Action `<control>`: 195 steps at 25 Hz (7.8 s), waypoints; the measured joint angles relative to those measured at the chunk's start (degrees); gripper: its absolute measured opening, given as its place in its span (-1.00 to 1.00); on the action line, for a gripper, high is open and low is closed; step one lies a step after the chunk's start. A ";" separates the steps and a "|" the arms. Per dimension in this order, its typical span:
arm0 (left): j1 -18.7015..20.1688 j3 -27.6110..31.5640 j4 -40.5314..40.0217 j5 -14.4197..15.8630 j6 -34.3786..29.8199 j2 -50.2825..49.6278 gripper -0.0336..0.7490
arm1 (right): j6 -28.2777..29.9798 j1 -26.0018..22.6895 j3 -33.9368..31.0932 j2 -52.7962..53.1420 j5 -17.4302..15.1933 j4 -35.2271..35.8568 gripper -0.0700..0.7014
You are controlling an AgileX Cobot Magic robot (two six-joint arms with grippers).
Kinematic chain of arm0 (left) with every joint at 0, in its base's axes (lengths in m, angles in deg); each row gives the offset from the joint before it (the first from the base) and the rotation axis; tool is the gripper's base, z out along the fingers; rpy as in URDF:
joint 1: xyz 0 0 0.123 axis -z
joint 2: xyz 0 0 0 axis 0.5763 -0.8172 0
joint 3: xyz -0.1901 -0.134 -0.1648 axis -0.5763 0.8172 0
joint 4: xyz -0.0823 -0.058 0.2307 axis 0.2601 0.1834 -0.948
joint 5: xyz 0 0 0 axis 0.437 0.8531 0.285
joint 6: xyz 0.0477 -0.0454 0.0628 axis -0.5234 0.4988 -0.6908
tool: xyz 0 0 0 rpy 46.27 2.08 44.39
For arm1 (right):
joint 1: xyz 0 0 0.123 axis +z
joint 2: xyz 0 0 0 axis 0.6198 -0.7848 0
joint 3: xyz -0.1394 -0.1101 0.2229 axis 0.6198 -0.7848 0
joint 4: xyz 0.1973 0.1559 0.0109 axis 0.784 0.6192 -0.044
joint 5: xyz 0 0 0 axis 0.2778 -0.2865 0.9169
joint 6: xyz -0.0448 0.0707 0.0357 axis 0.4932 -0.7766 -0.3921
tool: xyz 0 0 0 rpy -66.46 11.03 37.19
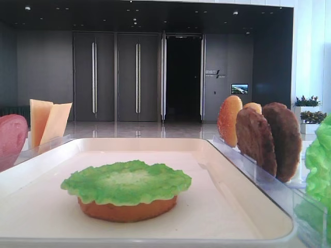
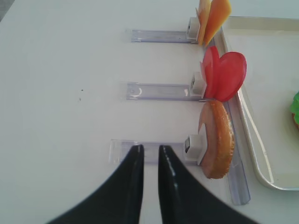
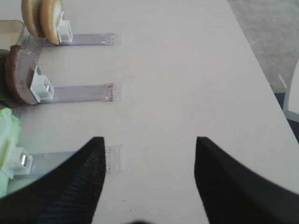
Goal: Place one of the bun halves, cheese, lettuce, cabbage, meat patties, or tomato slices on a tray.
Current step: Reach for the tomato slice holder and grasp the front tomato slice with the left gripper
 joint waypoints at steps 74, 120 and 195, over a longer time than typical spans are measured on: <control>0.00 -29.85 2.92 -10.65 4.32 -80.45 0.13 | 0.00 0.00 0.00 0.00 0.00 0.00 0.25; 24.43 -33.92 4.45 -16.64 18.17 -92.87 0.13 | 0.00 0.00 0.00 0.00 0.04 0.00 0.25; 24.38 -37.26 0.96 -11.42 14.40 -102.08 -0.78 | 0.00 0.00 0.00 0.00 0.04 0.00 0.25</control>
